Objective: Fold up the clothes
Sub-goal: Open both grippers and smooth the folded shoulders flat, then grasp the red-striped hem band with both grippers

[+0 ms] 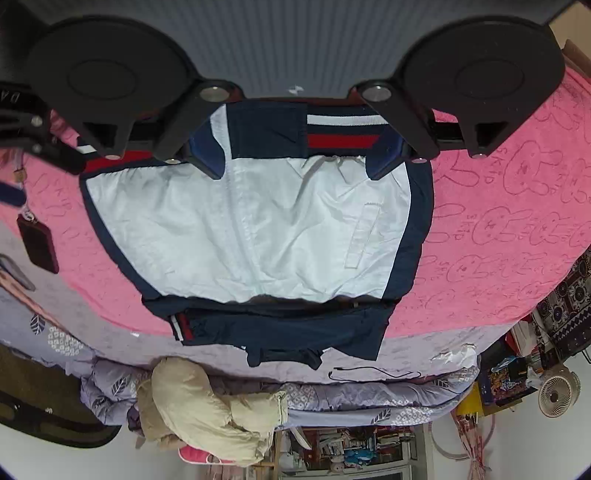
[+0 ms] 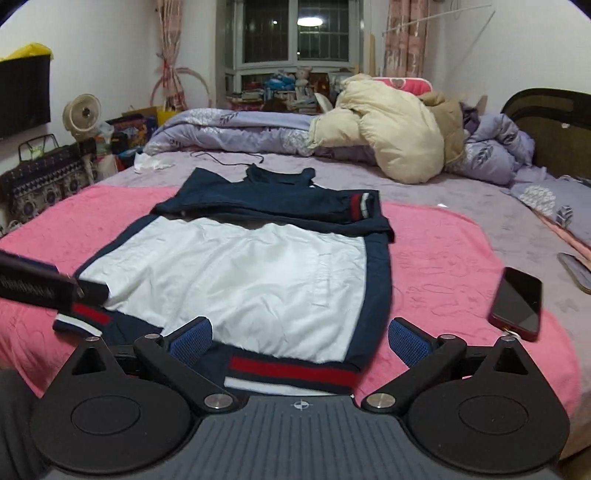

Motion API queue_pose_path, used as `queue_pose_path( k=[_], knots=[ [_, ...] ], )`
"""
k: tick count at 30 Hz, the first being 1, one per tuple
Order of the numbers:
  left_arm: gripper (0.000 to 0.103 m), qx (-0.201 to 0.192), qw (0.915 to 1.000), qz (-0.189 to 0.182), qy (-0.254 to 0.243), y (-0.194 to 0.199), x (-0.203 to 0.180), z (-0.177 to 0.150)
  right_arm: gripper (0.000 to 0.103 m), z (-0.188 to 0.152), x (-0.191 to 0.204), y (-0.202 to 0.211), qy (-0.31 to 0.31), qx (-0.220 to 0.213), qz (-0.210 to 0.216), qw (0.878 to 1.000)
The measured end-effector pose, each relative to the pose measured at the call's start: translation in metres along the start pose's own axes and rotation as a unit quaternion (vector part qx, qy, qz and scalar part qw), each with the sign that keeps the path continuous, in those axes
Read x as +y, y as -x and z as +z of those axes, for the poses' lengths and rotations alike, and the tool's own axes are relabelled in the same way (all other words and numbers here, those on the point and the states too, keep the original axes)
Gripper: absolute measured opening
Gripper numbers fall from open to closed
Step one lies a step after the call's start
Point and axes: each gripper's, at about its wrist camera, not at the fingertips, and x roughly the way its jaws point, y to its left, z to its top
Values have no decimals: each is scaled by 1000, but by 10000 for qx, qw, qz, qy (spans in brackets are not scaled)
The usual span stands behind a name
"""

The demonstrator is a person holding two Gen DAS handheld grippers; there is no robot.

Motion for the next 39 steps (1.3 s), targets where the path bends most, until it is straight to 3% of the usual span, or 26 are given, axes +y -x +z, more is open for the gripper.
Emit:
queue_pose_path(
  k=[12, 30, 35, 39],
  knots=[
    [86, 444, 9987, 69, 226, -29, 7, -19, 103, -23, 3, -5, -124, 124, 264, 9995],
    [86, 748, 9968, 97, 276, -46, 13, -34, 102, -36, -2, -9, 116, 276, 171, 9994],
    [87, 643, 9976, 211, 171, -47, 16, -37, 102, -39, -2, -11, 217, 285, 51, 9993],
    [87, 714, 9962, 491, -82, -54, 30, -50, 102, -45, 0, -19, 602, 401, -333, 9968]
  ],
)
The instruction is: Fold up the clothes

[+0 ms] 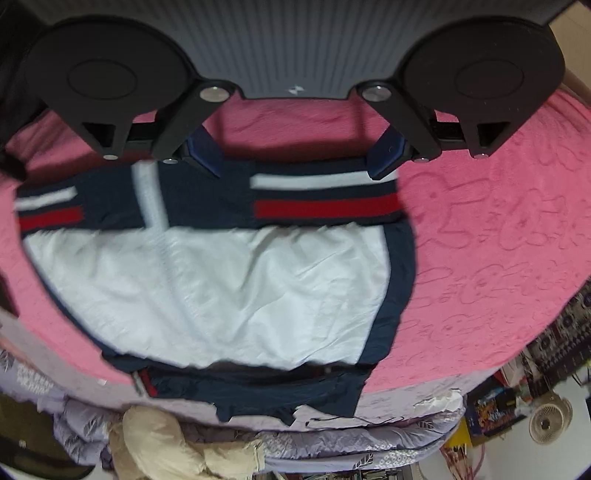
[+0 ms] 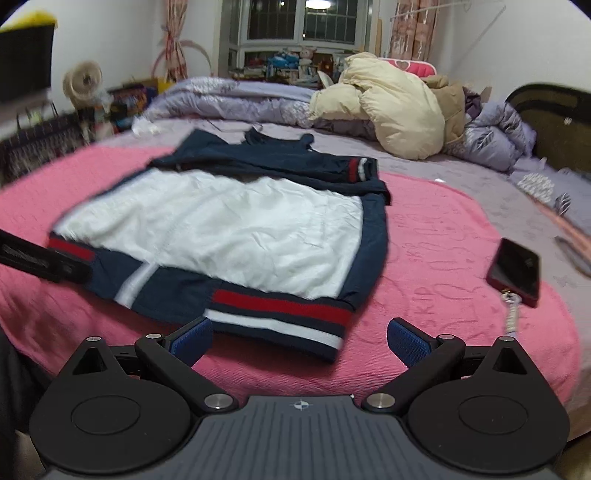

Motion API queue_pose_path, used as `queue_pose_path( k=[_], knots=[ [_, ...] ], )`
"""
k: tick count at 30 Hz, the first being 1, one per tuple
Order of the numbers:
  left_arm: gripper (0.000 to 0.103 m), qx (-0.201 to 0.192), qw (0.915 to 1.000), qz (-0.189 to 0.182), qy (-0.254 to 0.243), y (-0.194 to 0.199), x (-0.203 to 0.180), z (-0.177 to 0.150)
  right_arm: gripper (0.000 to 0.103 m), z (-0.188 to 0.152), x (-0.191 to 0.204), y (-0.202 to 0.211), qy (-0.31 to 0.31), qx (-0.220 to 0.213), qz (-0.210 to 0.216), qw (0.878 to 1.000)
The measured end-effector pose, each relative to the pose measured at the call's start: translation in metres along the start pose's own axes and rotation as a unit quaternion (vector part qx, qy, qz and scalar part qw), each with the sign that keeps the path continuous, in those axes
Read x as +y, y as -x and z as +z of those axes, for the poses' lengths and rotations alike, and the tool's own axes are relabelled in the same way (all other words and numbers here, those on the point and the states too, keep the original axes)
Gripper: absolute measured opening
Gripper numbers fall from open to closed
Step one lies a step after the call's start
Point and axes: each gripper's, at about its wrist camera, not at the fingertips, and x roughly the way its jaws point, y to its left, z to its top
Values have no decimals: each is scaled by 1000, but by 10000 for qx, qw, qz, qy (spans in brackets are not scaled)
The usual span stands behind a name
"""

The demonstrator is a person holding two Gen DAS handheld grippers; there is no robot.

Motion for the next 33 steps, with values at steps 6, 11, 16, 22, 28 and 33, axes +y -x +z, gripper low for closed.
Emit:
queue_pose_path(
  k=[6, 11, 16, 22, 28, 33],
  knots=[
    [98, 5, 9995, 226, 225, -16, 24, -16, 76, -9, -2, -28, 368, 493, -171, 9980],
    [99, -192, 9984, 388, 369, -16, 28, -14, 73, -7, -5, -37, 351, 432, -162, 9983],
    [99, -452, 9925, 1067, 381, -19, 34, -12, 71, -7, -10, -38, 363, 259, -329, 9985],
    [99, -743, 9785, 1891, 362, -15, 46, 0, 38, 3, -21, -27, 18, -158, -469, 9988],
    [98, -1335, 9690, 2077, -93, -8, 63, 32, 36, 44, -33, -29, -46, -524, -291, 9982],
    [98, -1706, 9692, 1635, -688, -29, 72, 67, 36, 91, -43, -75, -27, -450, 63, 9990]
  ],
)
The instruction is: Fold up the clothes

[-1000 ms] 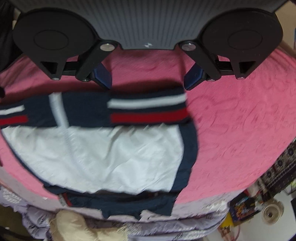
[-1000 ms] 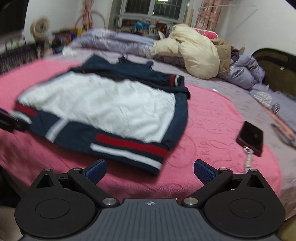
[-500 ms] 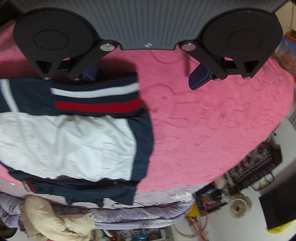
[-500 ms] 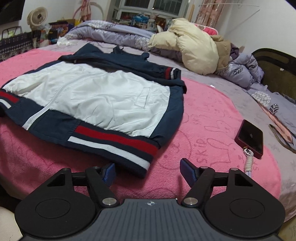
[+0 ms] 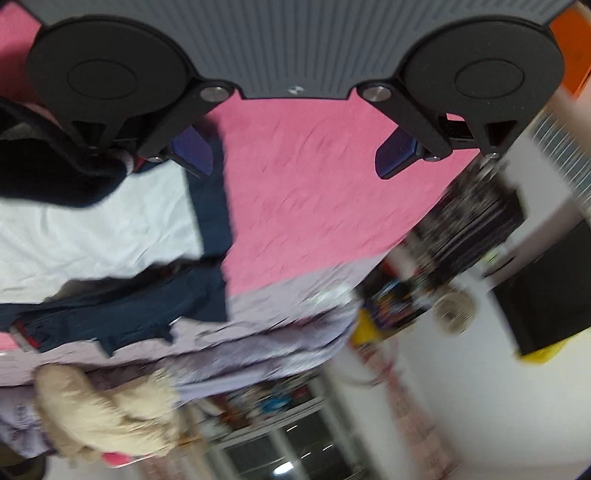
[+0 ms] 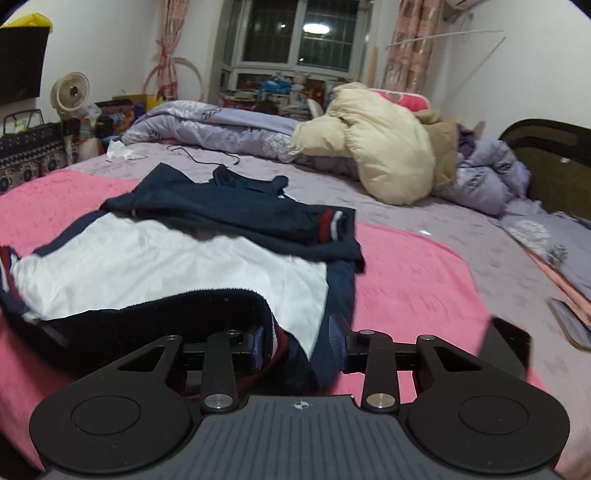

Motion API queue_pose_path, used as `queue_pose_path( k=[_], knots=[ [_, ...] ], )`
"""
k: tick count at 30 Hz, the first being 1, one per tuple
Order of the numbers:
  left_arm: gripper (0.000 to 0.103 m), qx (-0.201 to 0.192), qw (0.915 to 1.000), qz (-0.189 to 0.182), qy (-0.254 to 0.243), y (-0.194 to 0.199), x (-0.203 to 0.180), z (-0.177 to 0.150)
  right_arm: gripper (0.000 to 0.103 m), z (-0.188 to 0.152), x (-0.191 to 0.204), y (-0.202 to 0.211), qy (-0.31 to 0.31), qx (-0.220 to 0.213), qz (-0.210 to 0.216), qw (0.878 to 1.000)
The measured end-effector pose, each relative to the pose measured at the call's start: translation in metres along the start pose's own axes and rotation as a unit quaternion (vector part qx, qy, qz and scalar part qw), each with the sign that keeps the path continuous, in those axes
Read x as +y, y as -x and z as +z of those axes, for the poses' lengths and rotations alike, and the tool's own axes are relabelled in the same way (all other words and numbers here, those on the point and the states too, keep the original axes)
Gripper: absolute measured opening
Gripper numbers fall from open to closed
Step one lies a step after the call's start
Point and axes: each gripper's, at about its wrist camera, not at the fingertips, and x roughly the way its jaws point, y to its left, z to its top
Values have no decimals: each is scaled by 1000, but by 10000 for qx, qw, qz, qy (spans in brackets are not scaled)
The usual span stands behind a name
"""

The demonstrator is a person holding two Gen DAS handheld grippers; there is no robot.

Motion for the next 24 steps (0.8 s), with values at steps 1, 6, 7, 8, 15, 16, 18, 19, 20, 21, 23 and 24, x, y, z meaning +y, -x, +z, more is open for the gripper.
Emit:
queue_pose_path(
  k=[1, 6, 7, 8, 15, 16, 18, 19, 20, 21, 23, 24],
  knots=[
    [98, -34, 9998, -196, -13, -10, 1, 5, 36, 8, -2, -15, -50, 66, 76, 9999],
    [97, -107, 9919, -1266, -18, -64, 9, 28, 37, 31, -13, -102, -328, 644, 545, 9959],
    [97, -84, 9885, -1508, 19, -74, 13, 32, 37, 32, -14, -119, -362, 820, 613, 9941],
    [97, -16, 9853, -1709, 53, -84, 18, 37, 37, 31, -15, -134, -396, 1003, 678, 9919],
    [94, 1119, 9209, -3712, 410, -106, 57, 54, 44, 29, -28, -159, -1024, 1488, 913, 9793],
    [94, 1295, 9059, -4018, 335, -105, 54, 54, 45, 33, -33, -158, -1199, 1624, 947, 9748],
    [94, 1474, 8869, -4378, -65, -101, 38, 54, 46, 44, -39, -155, -1436, 1893, 985, 9664],
    [94, 1507, 8804, -4485, -328, -99, 27, 53, 47, 51, -42, -150, -1460, 1968, 991, 9644],
    [94, 1557, 8737, -4574, -567, -98, 16, 52, 48, 59, -43, -146, -1407, 2006, 997, 9644],
    [93, 1624, 8673, -4636, -803, -100, 3, 49, 52, 67, -45, -142, -1330, 2035, 1004, 9648],
    [89, 1706, 8580, -4683, -1240, -103, -18, 43, 57, 80, -49, -133, -1113, 2125, 989, 9657],
    [89, 1679, 8585, -4646, -1374, -104, -25, 40, 60, 86, -52, -128, -998, 2178, 996, 9658]
  ],
)
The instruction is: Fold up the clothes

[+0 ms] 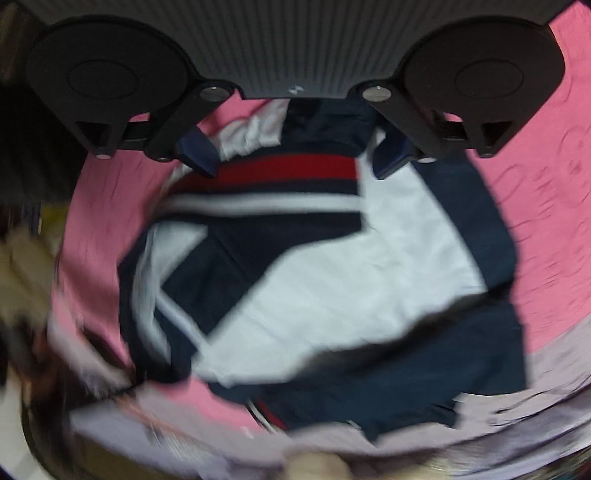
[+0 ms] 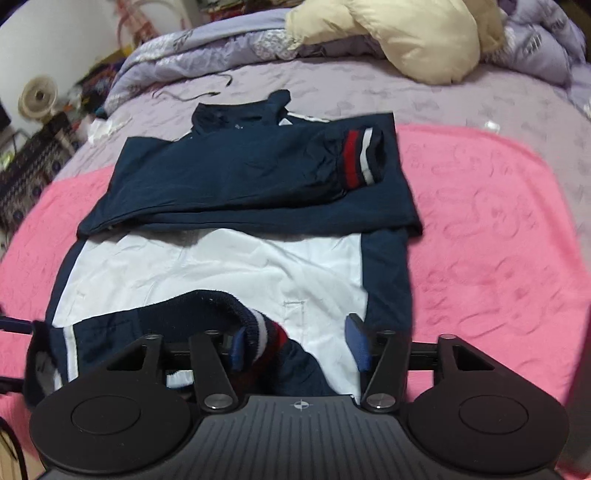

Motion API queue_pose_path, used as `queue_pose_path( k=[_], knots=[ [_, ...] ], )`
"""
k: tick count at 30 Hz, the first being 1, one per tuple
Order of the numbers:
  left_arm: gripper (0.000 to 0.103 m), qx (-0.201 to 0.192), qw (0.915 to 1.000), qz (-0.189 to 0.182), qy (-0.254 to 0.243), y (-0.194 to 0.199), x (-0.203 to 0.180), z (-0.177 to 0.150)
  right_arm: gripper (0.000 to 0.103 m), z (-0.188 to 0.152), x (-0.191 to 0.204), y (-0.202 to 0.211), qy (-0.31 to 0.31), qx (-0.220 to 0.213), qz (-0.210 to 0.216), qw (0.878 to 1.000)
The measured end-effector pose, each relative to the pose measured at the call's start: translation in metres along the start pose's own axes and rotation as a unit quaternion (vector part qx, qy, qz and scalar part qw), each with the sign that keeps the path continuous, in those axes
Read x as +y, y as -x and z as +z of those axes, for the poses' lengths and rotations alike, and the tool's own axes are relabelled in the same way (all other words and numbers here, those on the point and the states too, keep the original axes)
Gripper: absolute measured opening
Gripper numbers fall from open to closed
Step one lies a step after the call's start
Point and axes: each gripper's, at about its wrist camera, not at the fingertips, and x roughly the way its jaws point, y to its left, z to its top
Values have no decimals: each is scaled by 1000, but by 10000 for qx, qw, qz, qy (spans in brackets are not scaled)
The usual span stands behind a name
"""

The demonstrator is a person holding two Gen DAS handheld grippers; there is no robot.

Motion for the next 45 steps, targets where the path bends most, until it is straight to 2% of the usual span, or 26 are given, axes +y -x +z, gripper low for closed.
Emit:
queue_pose_path(
  k=[2, 6, 10, 12, 15, 17, 18, 21, 22, 25, 27, 29, 31, 32, 33, 34, 35, 36, 38, 40, 41, 42, 43, 44, 45],
  knots=[
    [89, 35, 9999, 77, -147, -10, -5, 0, 63, 6, -2, 13, 220, 134, -36, 9997],
    [88, 89, 9999, -70, 86, -14, 1, -1, 72, 10, -1, 34, 810, 353, -118, 9960],
    [87, 139, 9997, -201, -4, -12, 3, 0, 73, 8, 4, 50, 1113, 566, -89, 9921],
    [87, 182, 9994, -283, 59, -11, 6, 2, 75, 8, 4, 61, 1201, 517, -88, 9914],
    [84, 265, 9987, -390, 212, -8, 10, 7, 84, 9, -5, 77, 1124, 247, -2, 9934],
    [83, 273, 9982, -460, 276, -4, 12, 10, 88, 1, -5, 86, 1457, -44, -164, 9892],
    [83, 244, 9980, -500, 283, -1, 14, 12, 90, -8, 0, 88, 1852, -140, -331, 9820],
    [83, 100, 9981, -552, 265, 6, 16, 19, 87, -36, 19, 71, 3230, 101, -567, 9447],
    [83, 52, 9982, -523, 272, 6, 17, 21, 83, -40, 24, 64, 3367, 143, -496, 9402],
    [83, 12, 9984, -421, 383, -1, 20, 28, 83, -42, 35, 43, 3368, 155, -152, 9413],
    [83, 265, 9971, -476, 535, -18, 23, 28, 82, -39, 42, 26, 3237, 116, 43, 9461],
    [85, 347, 9964, -477, 610, -28, 22, 26, 80, -37, 46, 7, 3144, 273, 258, 9486],
    [85, 320, 9973, -403, 530, -28, 17, 25, 63, -37, 48, -11, 3112, 577, 410, 9477],
    [78, 300, 9978, -357, 470, -27, 14, 25, 60, -38, 49, -18, 3099, 738, 464, 9468],
    [61, 253, 9984, -247, 438, -24, 11, 26, 56, -38, 49, -22, 3016, 838, 482, 9485],
    [55, 184, 9989, -84, 428, -19, 7, 26, 52, -37, 49, -23, 2903, 911, 485, 9513],
    [35, 115, 9990, 79, 417, -14, 4, 26, 48, -37, 49, -23, 2790, 960, 474, 9543],
    [22, 33, 9988, 197, 443, -9, 2, 26, 31, -36, 50, -20, 2718, 969, 417, 9566],
    [19, -125, 9975, 164, 681, 3, 6, 25, 22, -33, 49, -10, 2680, 884, 339, 9588],
    [19, -151, 9960, 26, 882, 6, 11, 22, 24, -28, 45, -3, 2664, 782, 341, 9601],
    [20, -47, 9961, 6, 880, 3, 13, 21, 28, -26, 43, 0, 2656, 733, 343, 9607],
    [37, 98, 9963, -13, 848, -3, 14, 20, 44, -24, 40, -1, 2672, 723, 336, 9603],
    [50, 244, 9964, -32, 816, -8, 14, 19, 55, -22, 35, -6, 2703, 794, 345, 9589],
    [72, 365, 9964, -65, 766, -14, 14, 19, 68, -19, 33, -14, 2730, 926, 410, 9567],
    [86, 465, 9964, -110, 700, -20, 12, 19, 68, -16, 31, -22, 2753, 1072, 495, 9541]
  ],
)
